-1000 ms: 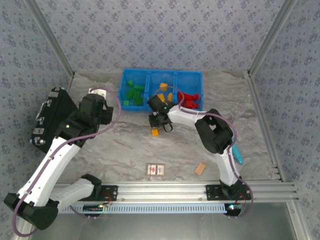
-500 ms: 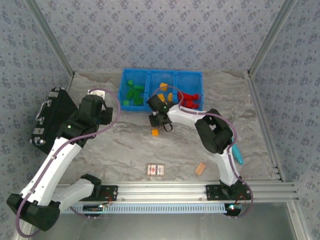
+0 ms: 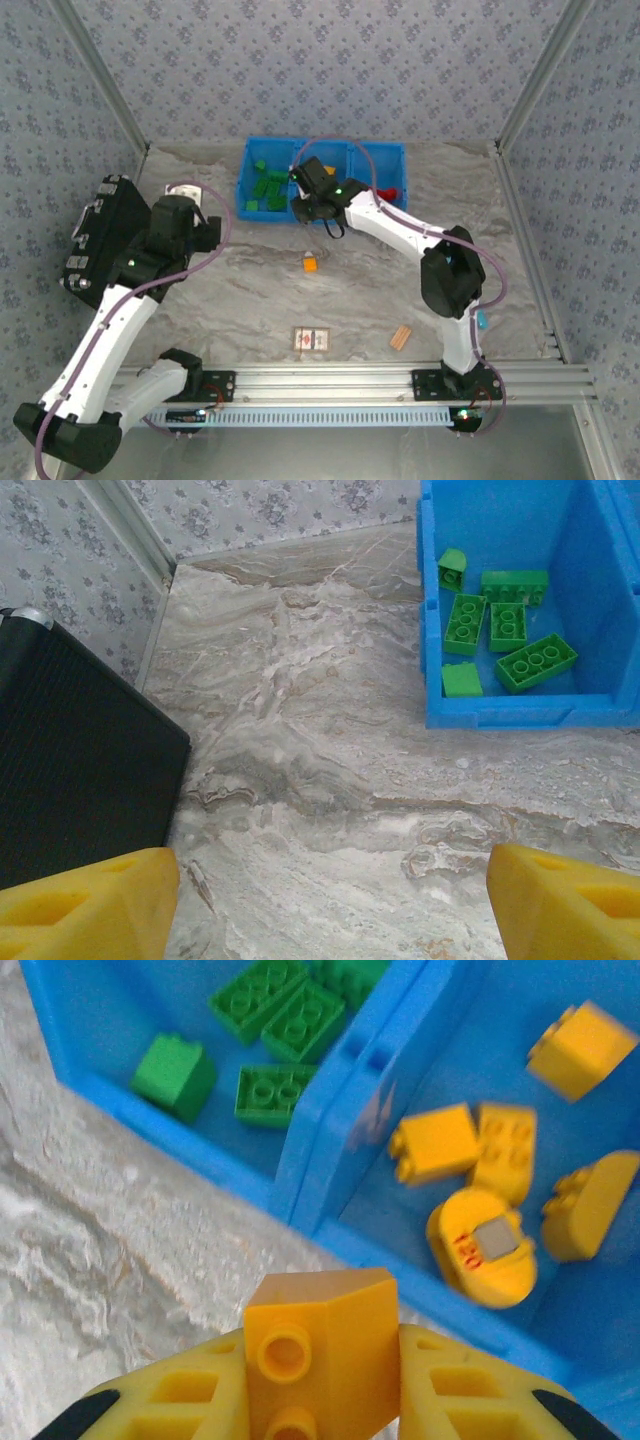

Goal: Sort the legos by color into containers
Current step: Pick up the lego from the center of the table, then place the lego in the container.

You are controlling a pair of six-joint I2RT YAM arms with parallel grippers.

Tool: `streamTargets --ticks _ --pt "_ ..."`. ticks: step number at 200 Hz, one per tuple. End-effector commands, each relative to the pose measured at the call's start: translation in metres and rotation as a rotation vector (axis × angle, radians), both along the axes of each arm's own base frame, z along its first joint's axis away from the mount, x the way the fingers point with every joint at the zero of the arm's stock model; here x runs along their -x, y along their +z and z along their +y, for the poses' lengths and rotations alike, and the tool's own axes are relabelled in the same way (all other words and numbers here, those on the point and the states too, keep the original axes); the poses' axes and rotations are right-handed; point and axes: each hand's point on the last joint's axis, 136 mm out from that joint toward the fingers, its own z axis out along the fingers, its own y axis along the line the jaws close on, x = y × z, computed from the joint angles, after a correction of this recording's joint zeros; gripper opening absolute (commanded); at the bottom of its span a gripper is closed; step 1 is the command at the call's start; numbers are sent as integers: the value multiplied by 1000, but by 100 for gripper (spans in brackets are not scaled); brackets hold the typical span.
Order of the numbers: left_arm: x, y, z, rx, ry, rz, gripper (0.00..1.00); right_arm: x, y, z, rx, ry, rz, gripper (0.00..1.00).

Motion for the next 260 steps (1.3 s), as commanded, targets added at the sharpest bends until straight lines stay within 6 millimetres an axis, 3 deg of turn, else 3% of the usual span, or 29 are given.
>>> streamTargets --ticks 1,28,70,129,175,260 --pt "6 6 2 17 -3 -24 81 -27 7 -25 64 -38 -34 32" --pt "9 2 2 24 -9 -24 82 -64 8 -36 34 -83 -42 32" --pt "17 -9 1 22 -23 24 82 -114 -3 -35 -13 -91 -49 33" --pt "33 -34 -1 27 -52 123 82 -154 -32 -41 -2 -89 -23 34" --pt "38 -47 -10 86 -78 162 82 -166 -59 -46 1 -101 7 37" --pt "29 -69 -35 142 -163 240 83 -156 -83 -45 52 -74 51 45"
